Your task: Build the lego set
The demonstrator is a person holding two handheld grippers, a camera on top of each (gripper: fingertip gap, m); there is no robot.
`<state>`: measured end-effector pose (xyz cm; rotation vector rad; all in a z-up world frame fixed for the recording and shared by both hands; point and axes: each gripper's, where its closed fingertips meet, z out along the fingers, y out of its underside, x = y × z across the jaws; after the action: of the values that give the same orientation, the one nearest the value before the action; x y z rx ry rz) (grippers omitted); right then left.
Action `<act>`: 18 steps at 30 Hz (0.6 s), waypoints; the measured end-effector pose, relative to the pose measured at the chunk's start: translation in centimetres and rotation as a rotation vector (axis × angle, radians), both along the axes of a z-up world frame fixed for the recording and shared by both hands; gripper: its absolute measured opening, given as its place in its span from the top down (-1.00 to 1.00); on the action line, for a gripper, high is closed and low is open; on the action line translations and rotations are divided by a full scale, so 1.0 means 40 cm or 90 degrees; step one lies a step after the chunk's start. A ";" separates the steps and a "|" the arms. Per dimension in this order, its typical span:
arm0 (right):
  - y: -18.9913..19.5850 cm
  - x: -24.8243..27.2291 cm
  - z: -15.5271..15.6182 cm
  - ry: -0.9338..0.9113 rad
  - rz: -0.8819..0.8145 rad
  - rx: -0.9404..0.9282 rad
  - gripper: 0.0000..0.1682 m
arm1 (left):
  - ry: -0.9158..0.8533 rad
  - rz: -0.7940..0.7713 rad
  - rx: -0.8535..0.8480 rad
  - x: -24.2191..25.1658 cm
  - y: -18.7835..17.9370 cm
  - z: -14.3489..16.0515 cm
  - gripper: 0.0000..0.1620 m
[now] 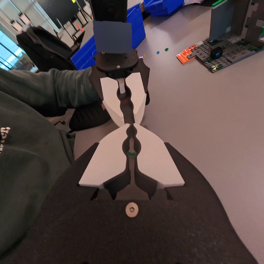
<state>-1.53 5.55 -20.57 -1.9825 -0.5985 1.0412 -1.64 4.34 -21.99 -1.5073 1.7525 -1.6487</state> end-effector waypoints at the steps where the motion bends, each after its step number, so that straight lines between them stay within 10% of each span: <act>1: 0.001 0.000 0.001 0.006 -0.003 -0.002 1.00 | -0.004 0.001 -0.004 0.001 -0.001 0.001 0.87; 11: -0.072 0.039 -0.094 -0.355 0.120 0.107 0.92 | 0.008 0.061 0.078 -0.007 0.045 -0.009 0.93; 18: -0.045 0.093 -0.170 -0.442 0.100 0.088 0.46 | 0.055 0.052 0.188 -0.023 0.053 -0.056 0.83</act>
<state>2.17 3.75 -27.35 -2.1792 -1.1731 0.3507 -2.57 6.46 -24.24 -1.5062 1.8549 -1.2385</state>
